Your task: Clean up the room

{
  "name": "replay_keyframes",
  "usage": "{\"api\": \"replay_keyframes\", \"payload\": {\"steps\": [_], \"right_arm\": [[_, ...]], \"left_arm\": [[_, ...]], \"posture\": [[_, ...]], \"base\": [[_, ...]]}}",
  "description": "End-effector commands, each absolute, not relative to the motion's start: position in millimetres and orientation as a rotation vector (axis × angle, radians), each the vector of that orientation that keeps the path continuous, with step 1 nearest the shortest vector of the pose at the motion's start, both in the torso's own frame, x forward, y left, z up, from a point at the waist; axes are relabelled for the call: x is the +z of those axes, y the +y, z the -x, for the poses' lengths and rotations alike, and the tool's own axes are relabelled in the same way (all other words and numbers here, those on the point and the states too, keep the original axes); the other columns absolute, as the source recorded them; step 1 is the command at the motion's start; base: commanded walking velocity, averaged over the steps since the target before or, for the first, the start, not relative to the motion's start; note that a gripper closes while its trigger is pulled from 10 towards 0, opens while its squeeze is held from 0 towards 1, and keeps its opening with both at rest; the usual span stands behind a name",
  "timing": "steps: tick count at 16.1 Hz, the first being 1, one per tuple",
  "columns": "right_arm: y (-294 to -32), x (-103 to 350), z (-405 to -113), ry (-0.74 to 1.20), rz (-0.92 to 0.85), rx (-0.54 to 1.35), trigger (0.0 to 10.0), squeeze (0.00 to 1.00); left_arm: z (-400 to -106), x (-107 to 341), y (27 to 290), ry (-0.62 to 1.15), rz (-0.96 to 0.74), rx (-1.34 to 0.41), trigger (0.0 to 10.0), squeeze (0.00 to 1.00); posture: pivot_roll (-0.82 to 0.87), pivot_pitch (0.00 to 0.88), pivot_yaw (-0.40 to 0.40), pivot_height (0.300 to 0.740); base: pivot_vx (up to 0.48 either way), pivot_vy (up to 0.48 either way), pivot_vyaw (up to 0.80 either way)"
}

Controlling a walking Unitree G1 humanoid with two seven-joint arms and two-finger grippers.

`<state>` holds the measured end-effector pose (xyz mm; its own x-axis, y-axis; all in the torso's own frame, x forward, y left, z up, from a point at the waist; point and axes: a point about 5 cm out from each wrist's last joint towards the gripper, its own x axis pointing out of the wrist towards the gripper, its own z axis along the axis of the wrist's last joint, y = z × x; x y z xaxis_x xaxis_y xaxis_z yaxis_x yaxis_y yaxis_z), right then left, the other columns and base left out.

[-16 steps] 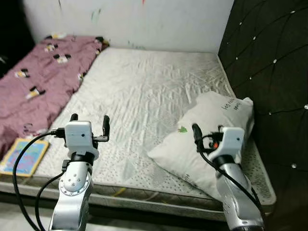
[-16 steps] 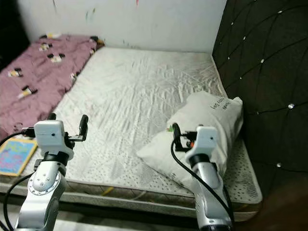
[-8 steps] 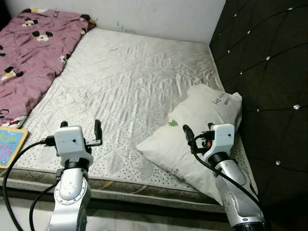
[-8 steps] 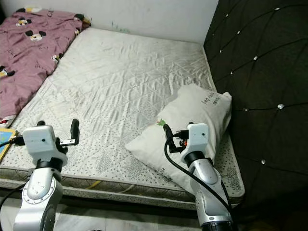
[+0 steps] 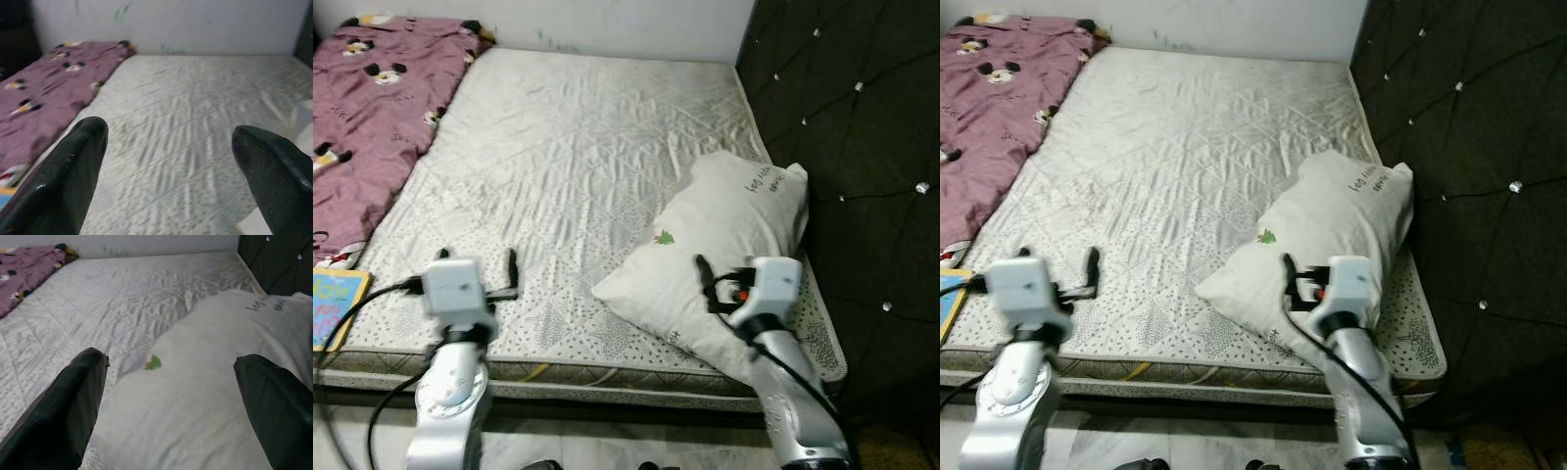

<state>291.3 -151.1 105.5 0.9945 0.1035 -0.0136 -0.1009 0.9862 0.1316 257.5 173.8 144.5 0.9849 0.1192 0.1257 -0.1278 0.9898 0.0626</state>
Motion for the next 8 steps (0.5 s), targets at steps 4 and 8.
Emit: {"api": "replay_keyframes", "payload": {"steps": [4, 8], "right_arm": [[-153.4, 110.6, -289.7, 0.005, -0.129, 0.102, 10.0, 0.00], [-154.5, 110.0, -292.3, 0.023, -0.127, 0.105, 10.0, 0.00]], "left_arm": [[-256.6, 140.7, 178.2, -0.089, -0.055, 0.146, 10.0, 0.00], [-255.5, 140.3, 177.9, -0.086, -0.039, 0.146, 10.0, 0.00]], "posture": [[0.06, 0.183, -0.017, 0.740], [0.07, 0.185, -0.032, 0.740]], "base": [[0.000, 0.000, 0.00], [0.000, 0.000, -0.71]]}}
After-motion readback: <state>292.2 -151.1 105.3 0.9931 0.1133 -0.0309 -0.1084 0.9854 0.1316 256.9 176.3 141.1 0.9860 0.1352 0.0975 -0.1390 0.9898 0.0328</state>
